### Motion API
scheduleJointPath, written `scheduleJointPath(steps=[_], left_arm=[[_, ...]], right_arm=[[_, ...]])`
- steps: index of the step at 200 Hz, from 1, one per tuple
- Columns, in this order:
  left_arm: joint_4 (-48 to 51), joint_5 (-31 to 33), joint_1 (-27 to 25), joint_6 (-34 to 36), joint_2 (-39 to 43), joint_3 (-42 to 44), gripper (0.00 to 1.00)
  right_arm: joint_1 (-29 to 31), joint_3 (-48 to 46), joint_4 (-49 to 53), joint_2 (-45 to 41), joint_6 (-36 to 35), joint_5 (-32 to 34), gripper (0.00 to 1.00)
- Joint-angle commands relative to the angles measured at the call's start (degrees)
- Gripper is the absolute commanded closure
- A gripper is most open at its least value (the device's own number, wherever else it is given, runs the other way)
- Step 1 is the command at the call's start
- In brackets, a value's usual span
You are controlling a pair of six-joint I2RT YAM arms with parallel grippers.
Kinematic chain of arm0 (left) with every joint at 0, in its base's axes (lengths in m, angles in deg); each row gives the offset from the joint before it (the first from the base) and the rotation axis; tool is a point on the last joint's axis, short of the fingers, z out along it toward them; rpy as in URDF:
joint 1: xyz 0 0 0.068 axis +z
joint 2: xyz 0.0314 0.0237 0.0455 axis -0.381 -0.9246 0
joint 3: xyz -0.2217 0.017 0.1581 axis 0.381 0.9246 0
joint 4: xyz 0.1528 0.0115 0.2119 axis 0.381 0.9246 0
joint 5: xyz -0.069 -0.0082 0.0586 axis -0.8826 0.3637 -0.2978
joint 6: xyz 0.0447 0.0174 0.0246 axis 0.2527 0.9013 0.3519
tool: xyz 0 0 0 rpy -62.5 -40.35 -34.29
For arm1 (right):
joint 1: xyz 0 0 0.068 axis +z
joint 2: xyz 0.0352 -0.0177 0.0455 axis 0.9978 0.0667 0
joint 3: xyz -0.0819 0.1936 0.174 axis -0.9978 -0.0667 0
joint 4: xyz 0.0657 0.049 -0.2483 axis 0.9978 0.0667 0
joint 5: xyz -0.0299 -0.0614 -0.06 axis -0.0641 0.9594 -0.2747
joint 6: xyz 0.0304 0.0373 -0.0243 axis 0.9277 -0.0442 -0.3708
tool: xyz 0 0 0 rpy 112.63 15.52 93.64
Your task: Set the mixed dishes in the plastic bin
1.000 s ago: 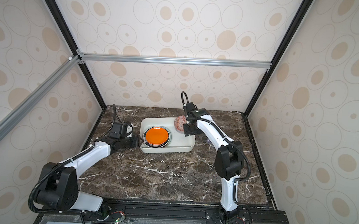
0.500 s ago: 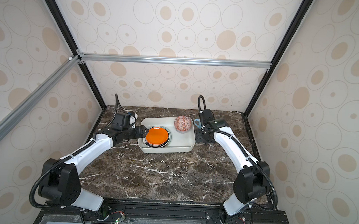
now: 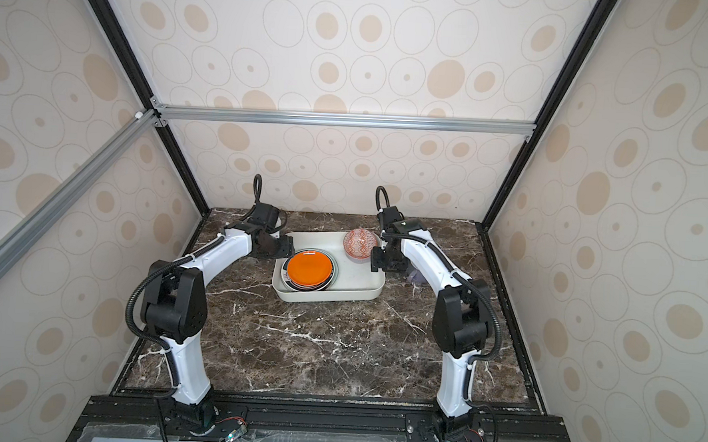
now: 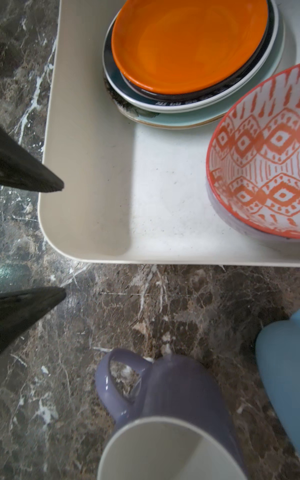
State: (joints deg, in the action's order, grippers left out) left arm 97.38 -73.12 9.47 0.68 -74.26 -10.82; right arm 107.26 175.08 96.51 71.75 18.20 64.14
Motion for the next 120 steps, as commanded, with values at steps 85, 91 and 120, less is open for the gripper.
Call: scheduleJointPath(steps=[85,91,120], left_arm=[[3.3,-1.4,2.5,1.9,-1.7,1.4,0.28],[2.8,-2.2,2.5,1.7,-1.7,2.1,0.28],[0.7,-4.1,2.5,1.0,-1.2,5.4,0.29]], right_arm=[[-0.4,9.3,9.5,10.3,0.9,3.6,0.45],[-0.4,9.1,9.5,10.6,0.6,3.0,0.45],[-0.4,7.5,8.3,11.5,0.5,1.8,0.57]])
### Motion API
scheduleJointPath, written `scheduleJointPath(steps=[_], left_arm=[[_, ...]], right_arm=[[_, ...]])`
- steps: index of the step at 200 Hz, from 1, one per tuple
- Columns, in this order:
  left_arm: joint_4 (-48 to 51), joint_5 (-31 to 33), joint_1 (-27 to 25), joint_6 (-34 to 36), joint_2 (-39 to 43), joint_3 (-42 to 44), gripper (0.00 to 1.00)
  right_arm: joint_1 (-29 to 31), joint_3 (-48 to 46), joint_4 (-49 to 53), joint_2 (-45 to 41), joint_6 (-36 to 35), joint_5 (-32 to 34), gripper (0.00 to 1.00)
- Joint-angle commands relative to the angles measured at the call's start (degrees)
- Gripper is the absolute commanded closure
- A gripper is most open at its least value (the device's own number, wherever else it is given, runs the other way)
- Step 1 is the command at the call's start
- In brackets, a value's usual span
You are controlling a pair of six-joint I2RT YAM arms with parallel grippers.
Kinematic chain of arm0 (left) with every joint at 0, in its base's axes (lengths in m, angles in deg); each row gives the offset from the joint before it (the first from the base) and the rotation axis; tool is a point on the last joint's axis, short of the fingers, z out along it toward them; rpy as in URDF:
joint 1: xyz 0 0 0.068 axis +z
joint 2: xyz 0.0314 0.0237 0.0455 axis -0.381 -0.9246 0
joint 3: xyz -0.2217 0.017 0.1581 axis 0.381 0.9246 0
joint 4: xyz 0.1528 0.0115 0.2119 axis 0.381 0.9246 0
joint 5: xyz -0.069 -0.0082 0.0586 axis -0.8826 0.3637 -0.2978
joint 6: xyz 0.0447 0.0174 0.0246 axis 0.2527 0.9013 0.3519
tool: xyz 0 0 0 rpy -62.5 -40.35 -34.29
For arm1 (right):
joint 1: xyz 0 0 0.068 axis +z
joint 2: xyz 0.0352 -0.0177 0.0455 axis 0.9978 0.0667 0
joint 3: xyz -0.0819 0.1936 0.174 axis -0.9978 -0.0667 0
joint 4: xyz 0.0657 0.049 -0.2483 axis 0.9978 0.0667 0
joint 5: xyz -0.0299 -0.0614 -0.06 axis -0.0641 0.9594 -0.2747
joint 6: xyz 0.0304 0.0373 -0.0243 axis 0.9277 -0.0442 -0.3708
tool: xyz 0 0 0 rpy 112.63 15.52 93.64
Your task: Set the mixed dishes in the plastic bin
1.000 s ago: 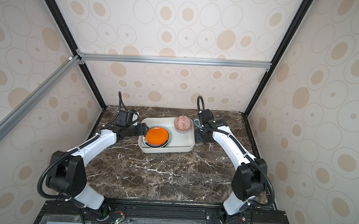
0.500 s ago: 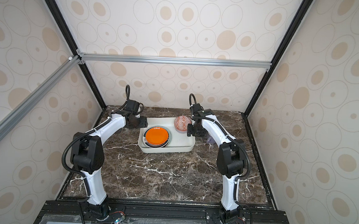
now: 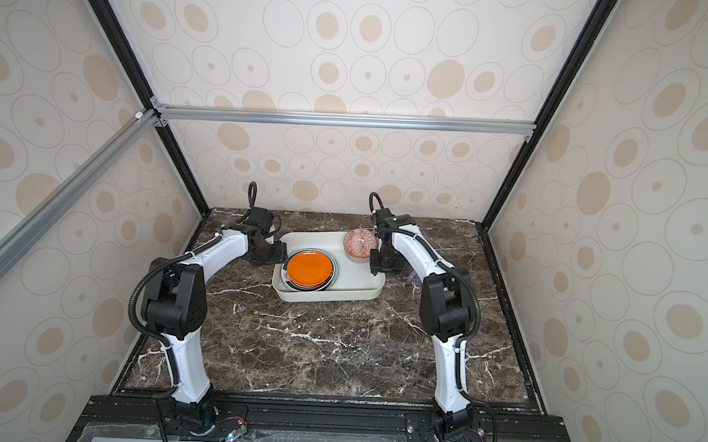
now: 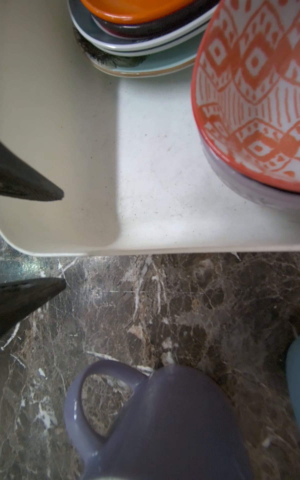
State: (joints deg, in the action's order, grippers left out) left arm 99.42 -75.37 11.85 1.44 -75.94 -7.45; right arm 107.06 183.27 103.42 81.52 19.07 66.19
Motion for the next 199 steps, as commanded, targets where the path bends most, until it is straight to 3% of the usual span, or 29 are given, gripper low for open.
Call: scheduleJointPath(steps=[1,43,70,109,141,199], left_arm=[[-1.4,-1.9,0.1,0.2,0.6,2.3,0.28],[-4.3,-2.7,0.1,-0.3,2.5,7.3,0.34],[-6.0,-4.2,0.0,-1.6,3.8,10.1,0.42],[-6.0,-3.9,-0.1,-1.8,5.7,11.1,0.41],[-6.7,-4.1,-0.2,-2.4,6.9,12.5,0.4],[-6.6,-5.1,-1.0,-2.8,9.3,15.8,0.41]], right_arm=[[-0.2,-0.7,1.3,1.7,-0.4,-0.3,0.58],[-0.2,-5.2,-1.2,-0.1,0.1,-1.9,0.66],[-0.2,-8.3,-1.8,-1.5,-0.3,-3.0,0.71],[-0.2,-13.7,-3.7,-5.3,-0.3,-4.2,0.76],[0.0,-17.9,-4.4,-7.8,0.0,-5.9,0.99],[0.2,-26.6,-5.5,-14.0,1.1,-7.2,0.96]])
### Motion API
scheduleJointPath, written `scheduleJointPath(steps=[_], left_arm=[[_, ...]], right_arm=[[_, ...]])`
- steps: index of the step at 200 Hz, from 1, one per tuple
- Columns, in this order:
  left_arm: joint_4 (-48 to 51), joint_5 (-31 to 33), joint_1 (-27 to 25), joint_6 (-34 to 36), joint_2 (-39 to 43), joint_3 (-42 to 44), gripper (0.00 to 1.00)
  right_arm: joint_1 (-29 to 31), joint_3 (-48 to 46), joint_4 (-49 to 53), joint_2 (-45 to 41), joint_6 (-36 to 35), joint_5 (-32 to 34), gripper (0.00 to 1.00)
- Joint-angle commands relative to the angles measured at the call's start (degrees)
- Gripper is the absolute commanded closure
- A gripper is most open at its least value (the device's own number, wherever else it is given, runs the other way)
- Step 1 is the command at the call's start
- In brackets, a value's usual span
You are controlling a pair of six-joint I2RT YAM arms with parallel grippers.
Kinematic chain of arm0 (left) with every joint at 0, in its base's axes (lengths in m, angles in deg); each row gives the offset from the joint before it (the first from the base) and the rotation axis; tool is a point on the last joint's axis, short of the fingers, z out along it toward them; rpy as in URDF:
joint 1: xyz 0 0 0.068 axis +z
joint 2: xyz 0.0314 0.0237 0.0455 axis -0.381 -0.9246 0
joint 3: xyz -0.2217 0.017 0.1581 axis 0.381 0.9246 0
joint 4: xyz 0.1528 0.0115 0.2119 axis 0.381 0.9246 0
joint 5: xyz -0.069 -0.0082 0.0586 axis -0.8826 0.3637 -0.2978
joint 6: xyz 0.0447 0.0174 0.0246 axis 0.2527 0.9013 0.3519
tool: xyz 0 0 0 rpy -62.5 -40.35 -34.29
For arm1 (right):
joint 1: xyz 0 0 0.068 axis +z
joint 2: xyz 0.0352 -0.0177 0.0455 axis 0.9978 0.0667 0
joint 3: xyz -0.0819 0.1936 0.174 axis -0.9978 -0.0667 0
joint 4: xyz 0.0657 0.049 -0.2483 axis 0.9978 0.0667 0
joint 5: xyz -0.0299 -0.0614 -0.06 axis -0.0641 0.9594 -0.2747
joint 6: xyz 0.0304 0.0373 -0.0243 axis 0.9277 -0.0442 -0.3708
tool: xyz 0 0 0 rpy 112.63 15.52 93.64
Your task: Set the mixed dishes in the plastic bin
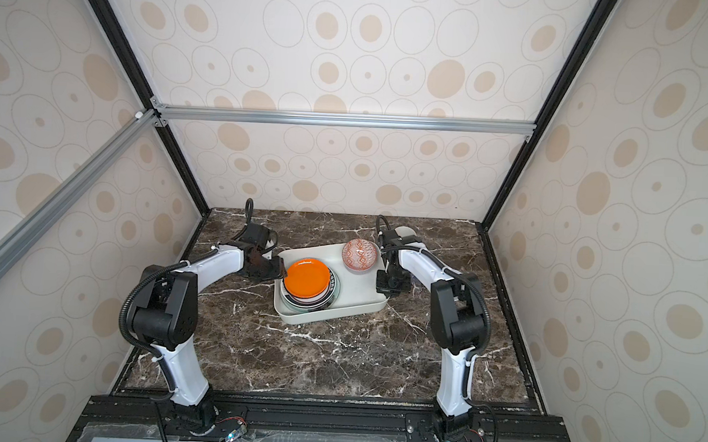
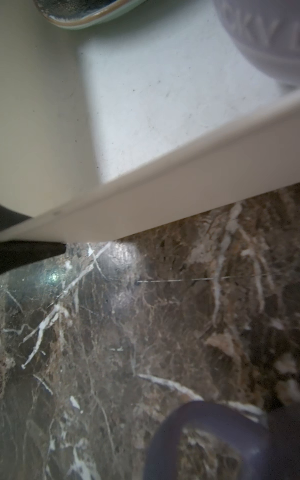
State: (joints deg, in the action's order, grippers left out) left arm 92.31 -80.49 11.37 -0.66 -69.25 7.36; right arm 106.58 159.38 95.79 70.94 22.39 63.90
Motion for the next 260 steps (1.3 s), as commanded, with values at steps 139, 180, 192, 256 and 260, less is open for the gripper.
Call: scheduleJointPath(steps=[139,180,192,256,260], left_arm=[[0.0,-0.8,-1.7,0.4,0.4,-2.0,0.53],[0.5,-0.6,-1.6,1.4,-1.8,-5.8,0.53],[0.6,-0.7,-1.6,1.5,-2.4,-6.8,0.53],[2.3,-0.7,-1.6,2.2,-5.7,-12.0,0.53],[2.4,-0.7,-1.6,2.2,-5.9,-12.3,0.53]], right_arm=[[5.9,6.3,7.9,-6.5,-0.7,-5.0,0.52],[5.9,10.9,5.4,-2.9,0.7,-7.8,0.43],[5.9,12.3,6.2,-0.9,0.7,-7.8,0.4],[3.4,16.0,3.5,5.3,0.1,-8.2,0.25],[3.0,16.1,3.1,5.6,0.0,-8.4,0.24]])
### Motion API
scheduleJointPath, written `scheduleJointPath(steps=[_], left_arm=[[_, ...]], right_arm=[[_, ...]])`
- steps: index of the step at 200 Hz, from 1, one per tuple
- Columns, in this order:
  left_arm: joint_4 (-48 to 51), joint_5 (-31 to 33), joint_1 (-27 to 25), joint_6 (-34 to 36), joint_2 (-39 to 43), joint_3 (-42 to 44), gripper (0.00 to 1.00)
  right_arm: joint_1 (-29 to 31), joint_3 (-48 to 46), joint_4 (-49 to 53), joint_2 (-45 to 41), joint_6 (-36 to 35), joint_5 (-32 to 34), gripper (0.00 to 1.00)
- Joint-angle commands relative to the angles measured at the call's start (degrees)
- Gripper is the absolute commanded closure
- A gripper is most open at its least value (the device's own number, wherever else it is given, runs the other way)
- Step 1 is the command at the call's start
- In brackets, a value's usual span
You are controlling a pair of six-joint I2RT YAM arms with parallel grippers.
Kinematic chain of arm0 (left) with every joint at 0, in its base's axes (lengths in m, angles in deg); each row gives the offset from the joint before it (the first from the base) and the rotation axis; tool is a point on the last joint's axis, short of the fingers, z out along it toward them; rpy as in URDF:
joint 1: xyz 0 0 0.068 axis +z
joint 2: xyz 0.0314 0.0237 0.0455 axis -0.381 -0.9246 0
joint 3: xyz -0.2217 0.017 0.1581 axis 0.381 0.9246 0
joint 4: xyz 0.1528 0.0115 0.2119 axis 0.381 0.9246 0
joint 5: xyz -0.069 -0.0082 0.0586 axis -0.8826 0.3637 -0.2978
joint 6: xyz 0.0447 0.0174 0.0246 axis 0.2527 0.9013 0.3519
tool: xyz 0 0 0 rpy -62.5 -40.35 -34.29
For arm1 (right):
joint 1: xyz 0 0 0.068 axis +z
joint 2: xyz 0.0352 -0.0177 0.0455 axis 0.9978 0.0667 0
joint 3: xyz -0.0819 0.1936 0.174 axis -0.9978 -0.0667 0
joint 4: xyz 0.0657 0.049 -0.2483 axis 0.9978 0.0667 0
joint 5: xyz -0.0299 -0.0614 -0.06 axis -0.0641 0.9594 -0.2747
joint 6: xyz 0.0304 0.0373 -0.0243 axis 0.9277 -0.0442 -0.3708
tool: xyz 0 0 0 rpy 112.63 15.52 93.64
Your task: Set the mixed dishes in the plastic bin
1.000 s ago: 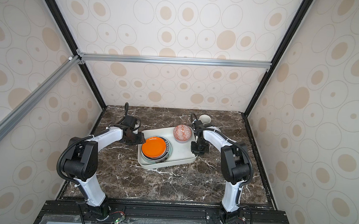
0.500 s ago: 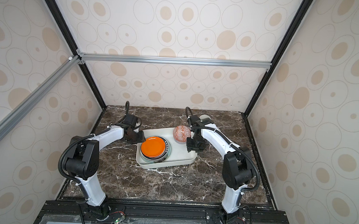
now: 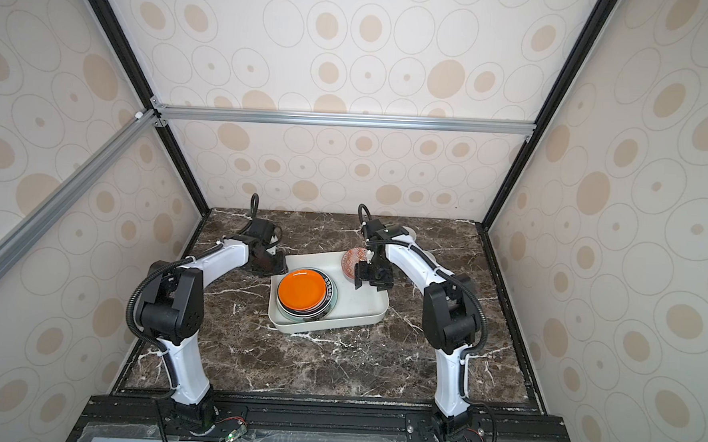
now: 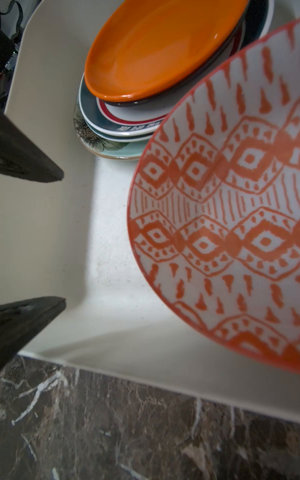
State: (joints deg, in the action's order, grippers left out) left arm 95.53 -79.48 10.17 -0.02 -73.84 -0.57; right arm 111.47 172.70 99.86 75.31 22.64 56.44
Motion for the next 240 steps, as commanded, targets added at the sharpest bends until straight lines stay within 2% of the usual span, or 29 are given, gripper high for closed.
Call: scheduleJointPath(steps=[1,35,88,113,186,240], left_arm=[[-0.8,-1.7,-0.4,1.6,-1.4,-4.5,0.53],[0.4,-2.0,-0.4,1.6,-3.4,-7.4,0.54],[2.8,-1.8,-0.4,1.9,-6.1,-12.1,0.54],[4.2,-1.2,-0.4,2.3,-6.1,-13.7,0.51],[6.3,-0.1,-0.4,3.6,-6.0,-14.4,0.5],[6.4,0.3,-0.1,4.1,-5.7,-13.5,0.51]], right_arm=[[-2.0,2.8,-1.1,1.3,-0.2,-1.1,0.24],[-4.1,5.2,-3.6,3.7,-0.5,-4.4,0.24],[-5.0,11.6,-3.1,9.2,-0.6,-5.5,0.24],[-5.2,13.9,-2.4,11.3,-0.4,-5.7,0.27],[-5.0,17.4,-2.7,15.2,-0.2,-9.5,0.3],[-3.1,24.1,0.1,19.1,-0.4,-11.4,0.31]])
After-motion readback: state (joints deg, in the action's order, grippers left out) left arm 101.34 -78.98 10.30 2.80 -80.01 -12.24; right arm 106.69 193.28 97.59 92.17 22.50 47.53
